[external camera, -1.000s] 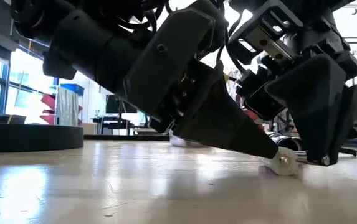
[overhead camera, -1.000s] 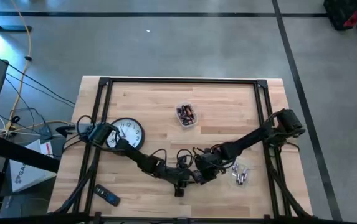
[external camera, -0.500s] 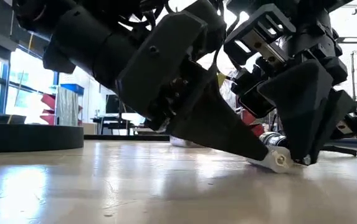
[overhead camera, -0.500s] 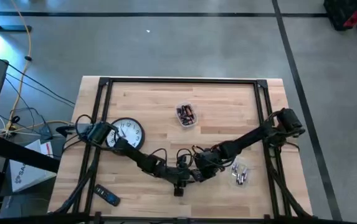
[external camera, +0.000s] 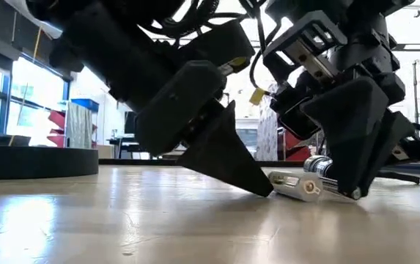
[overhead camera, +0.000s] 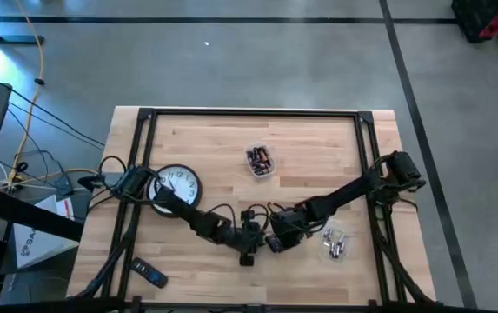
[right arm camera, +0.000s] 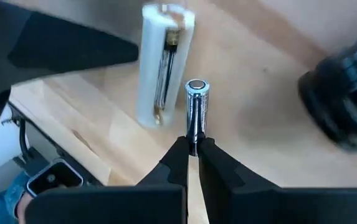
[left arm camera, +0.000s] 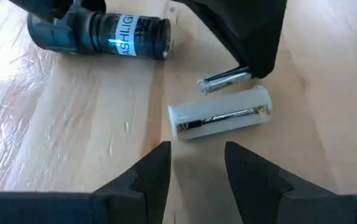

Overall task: Insert battery
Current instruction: Insert the silver battery into the battery holder

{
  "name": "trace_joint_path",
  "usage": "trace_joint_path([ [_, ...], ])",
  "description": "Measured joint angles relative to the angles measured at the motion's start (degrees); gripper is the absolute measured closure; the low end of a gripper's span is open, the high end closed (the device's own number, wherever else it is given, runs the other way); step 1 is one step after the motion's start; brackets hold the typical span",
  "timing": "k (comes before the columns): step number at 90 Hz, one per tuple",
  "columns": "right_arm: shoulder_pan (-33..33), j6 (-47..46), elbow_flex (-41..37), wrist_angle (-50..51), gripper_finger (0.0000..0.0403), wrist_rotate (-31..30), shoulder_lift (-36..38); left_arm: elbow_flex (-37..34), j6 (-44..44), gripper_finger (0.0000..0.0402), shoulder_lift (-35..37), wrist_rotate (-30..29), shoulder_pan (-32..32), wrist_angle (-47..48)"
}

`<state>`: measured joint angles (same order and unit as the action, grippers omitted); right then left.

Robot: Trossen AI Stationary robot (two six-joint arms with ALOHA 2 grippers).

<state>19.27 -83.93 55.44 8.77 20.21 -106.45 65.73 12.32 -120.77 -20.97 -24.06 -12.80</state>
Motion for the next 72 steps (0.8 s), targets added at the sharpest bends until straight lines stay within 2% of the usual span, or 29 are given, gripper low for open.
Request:
trace_joint_path([
  [29, -1.45, 0.8, 0.0, -0.02, 0.0403, 4.55, 0.0, -0.17, -2.14, 0.0268, -0.01, 0.01, 0.93, -0.95],
  [46, -2.49, 2.93, 0.0, 0.18, 0.0403, 6.14, 0.0, -0.17, -5.48, 0.0268, -2.26, 4.61, 1.89, -6.62],
  [72, -2.8, 3.43, 0.0, 0.37, 0.0403, 7.38, 0.0, -0.17, -5.44, 0.0268, -2.69, 4.9, 1.9, -7.07],
])
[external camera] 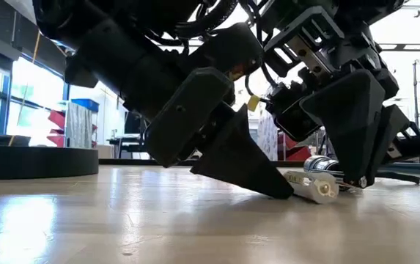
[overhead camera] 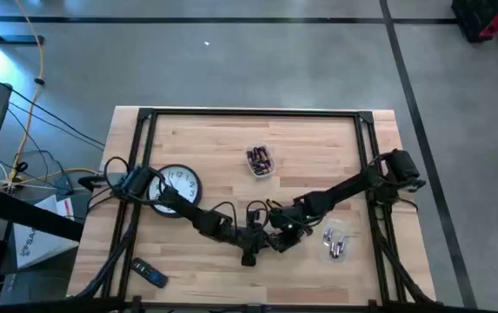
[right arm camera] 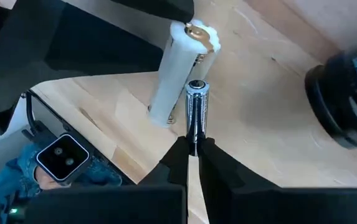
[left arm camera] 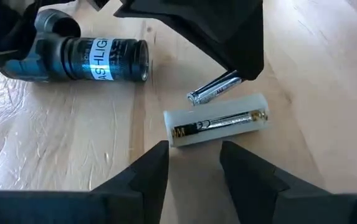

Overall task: Insert battery
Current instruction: Insert the silver battery into the battery holder

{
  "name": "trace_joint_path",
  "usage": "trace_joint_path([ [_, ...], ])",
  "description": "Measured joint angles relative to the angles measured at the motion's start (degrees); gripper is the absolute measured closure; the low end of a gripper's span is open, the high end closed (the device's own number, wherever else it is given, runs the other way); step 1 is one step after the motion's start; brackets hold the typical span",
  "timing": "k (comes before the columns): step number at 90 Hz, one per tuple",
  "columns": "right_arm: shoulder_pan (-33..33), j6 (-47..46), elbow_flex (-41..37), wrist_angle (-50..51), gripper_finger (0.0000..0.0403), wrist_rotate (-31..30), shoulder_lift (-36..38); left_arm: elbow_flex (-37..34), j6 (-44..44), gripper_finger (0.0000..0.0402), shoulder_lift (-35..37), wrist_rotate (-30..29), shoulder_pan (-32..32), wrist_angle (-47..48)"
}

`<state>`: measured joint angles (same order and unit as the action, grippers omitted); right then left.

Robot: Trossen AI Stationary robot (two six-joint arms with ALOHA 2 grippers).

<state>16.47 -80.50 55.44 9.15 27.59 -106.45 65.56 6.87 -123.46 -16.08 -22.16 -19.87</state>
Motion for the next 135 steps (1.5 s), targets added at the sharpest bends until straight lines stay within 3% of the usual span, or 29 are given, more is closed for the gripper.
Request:
trace_joint_path([
  [135, -0.51, 1.3, 0.0, -1.95, 0.0403, 2.08, -1.07, 0.15, -2.63, 0.0268, -0.04, 0.65, -0.45, -2.68],
])
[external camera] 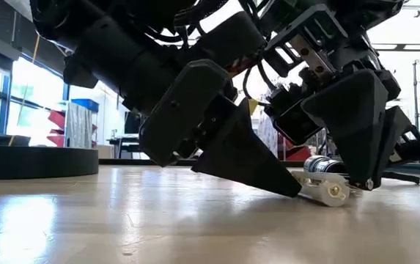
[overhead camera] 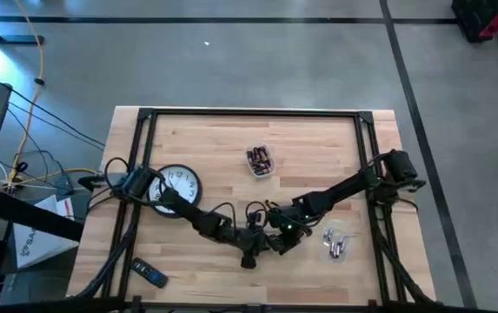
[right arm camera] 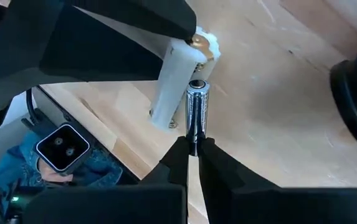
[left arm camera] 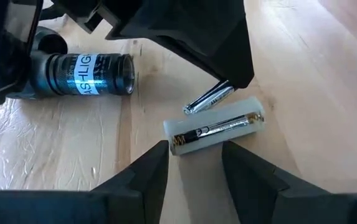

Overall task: Insert battery
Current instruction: Insert the silver battery into the battery holder

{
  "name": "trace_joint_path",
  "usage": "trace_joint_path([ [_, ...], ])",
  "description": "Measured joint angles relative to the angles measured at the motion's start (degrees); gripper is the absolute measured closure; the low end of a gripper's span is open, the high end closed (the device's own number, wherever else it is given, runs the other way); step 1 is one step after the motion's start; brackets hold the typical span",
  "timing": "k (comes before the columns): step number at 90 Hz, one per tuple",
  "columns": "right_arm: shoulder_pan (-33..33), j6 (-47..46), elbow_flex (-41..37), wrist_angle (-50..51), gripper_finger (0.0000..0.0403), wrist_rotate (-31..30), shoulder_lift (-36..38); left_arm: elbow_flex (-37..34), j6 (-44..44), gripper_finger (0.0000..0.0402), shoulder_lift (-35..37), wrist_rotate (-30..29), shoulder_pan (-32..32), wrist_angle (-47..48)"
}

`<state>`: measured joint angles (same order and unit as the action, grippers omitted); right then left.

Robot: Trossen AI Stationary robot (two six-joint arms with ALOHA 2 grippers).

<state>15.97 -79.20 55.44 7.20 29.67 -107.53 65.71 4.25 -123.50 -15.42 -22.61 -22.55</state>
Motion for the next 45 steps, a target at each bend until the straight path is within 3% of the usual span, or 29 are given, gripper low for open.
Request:
trace_joint_path([
  [45, -0.15, 2.82, -0.11, -0.72, 0.0403, -3.93, 0.0, -0.11, 0.0, 0.0268, -0.35, -0.75, 0.0, -1.52],
])
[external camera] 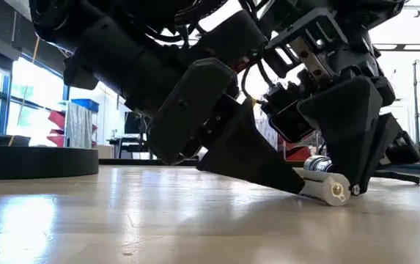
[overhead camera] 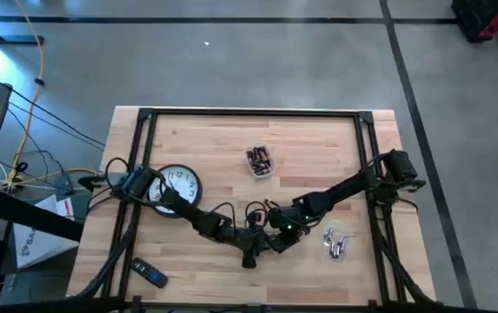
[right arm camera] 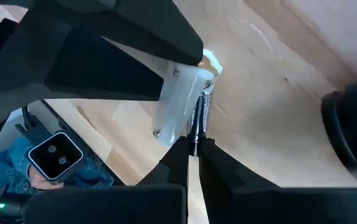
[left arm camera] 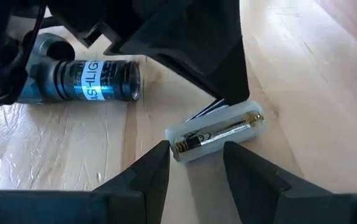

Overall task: Insert battery
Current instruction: Insert the silver battery into the battery holder

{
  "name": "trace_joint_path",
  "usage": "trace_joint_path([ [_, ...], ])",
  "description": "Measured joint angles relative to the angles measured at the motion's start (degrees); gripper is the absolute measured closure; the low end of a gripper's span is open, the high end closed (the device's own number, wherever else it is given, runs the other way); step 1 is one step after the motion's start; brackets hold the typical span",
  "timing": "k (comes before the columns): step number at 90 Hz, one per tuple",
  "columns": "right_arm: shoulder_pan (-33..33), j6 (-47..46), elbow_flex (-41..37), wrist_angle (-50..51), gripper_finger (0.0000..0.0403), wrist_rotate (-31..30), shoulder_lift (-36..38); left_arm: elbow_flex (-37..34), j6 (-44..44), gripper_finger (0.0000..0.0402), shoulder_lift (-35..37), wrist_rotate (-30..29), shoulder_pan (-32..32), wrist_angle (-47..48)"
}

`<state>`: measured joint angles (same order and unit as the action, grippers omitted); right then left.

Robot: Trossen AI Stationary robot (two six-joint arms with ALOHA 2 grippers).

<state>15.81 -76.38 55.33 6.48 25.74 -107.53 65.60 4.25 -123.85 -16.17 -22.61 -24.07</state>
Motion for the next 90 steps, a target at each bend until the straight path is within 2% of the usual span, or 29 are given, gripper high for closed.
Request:
trace_joint_path([
  [60, 1.22, -4.35, 0.0, -1.18, 0.0403, -7.13, 0.02, 0.0, 1.03, 0.0268, 0.0, -2.99, -1.84, 1.13],
  [90, 1.16, 0.74, 0.0, -1.23, 0.0403, -5.81, 0.0, 0.0, 0.56, 0.0268, -1.03, -2.1, -1.86, -0.38],
])
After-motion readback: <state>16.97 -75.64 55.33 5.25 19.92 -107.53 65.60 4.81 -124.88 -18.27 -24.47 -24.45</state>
